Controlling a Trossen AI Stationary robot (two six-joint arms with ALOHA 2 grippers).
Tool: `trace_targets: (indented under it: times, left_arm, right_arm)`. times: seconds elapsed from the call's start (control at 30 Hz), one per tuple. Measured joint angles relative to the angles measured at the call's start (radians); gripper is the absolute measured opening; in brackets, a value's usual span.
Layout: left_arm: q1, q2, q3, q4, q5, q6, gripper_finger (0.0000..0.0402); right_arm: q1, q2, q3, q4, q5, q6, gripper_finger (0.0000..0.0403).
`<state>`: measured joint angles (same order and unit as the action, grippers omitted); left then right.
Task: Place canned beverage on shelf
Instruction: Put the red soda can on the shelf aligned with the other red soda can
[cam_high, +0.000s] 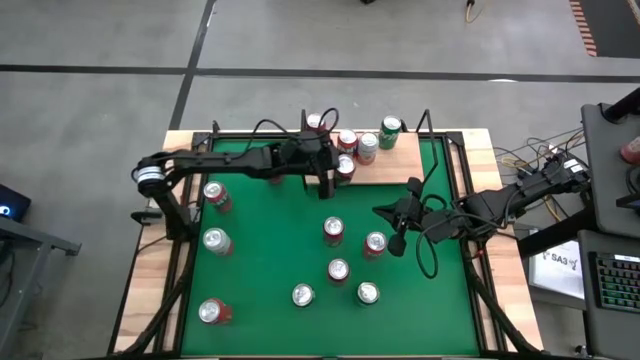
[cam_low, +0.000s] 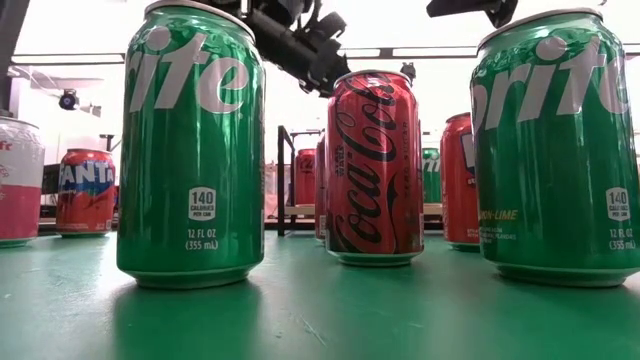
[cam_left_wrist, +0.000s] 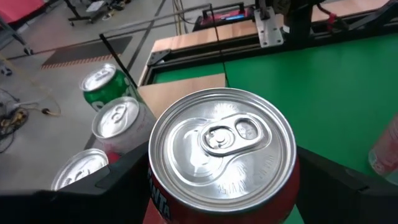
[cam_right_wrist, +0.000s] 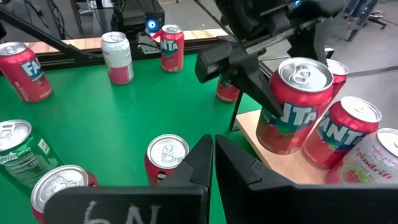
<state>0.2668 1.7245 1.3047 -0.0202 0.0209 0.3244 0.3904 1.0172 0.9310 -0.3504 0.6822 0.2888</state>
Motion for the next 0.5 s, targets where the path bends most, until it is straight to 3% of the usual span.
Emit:
trace_targets:
  times: [0.5]
  left_arm:
    - [0.064,0.055,-0.001,0.016,0.041,-0.017,0.0297]
  right_arm:
    - [0.0,0.0,-0.002,0.02,0.002,-0.001,0.0009]
